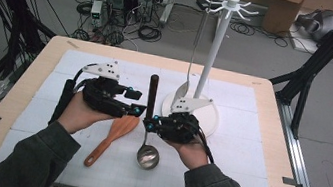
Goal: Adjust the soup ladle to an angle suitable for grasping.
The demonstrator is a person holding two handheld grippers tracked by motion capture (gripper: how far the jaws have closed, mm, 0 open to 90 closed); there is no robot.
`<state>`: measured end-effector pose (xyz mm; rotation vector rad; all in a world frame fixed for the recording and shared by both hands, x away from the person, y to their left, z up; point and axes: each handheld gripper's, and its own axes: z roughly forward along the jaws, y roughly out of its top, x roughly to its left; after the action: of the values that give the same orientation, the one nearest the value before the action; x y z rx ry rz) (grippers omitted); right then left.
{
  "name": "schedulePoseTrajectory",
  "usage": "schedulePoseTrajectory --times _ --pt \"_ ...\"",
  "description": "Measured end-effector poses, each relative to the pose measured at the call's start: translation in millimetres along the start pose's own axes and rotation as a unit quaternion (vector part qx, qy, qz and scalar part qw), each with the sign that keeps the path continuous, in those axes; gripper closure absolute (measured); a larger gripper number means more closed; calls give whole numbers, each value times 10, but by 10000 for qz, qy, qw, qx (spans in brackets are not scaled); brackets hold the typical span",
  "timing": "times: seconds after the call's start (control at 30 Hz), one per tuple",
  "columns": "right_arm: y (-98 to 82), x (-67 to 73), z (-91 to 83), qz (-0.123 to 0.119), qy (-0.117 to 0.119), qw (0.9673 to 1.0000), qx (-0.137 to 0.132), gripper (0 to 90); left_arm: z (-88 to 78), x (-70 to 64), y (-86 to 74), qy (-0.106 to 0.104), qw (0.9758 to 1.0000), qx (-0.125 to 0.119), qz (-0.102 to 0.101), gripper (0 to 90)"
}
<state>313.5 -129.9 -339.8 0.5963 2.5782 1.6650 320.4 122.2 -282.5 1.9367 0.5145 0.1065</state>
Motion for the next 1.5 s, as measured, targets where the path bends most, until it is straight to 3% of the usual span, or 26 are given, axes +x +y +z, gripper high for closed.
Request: schedulePoseTrajectory --times 0.23,0.37,0.57,0.7,0.73,0.9,1.07,1.2,1.37,1.5 --pt "20 32 84 -1 -53 10000 27 847 18 -39 33 -68 9999 -87 9 503" --pt "33 54 141 -67 -43 9999 80 846 14 -29 39 -52 9999 -150 -21 584" --pt "39 59 174 -84 19 9999 89 842 4 -51 40 -213 9996 -177 59 724" --pt "41 35 167 -157 174 9997 96 828 4 -58 40 -348 9992 -143 136 729" --pt "41 15 159 -140 318 9994 50 800 6 -59 36 -360 9992 -132 147 729" --pt "56 -26 96 -137 599 9980 -170 682 -21 -56 35 -478 9984 -134 271 730" --pt "75 -62 19 -142 855 9950 -504 644 -21 -63 34 -656 9971 -120 354 730" --pt "76 -86 14 -183 1028 9929 -565 642 -12 -76 31 -806 9957 -95 441 730" --pt "81 -68 40 -287 1196 9905 -608 718 -12 -77 26 -887 9950 -99 443 729" --pt "88 -43 38 -431 1127 9908 -617 734 -10 -78 25 -886 9950 -100 458 726"
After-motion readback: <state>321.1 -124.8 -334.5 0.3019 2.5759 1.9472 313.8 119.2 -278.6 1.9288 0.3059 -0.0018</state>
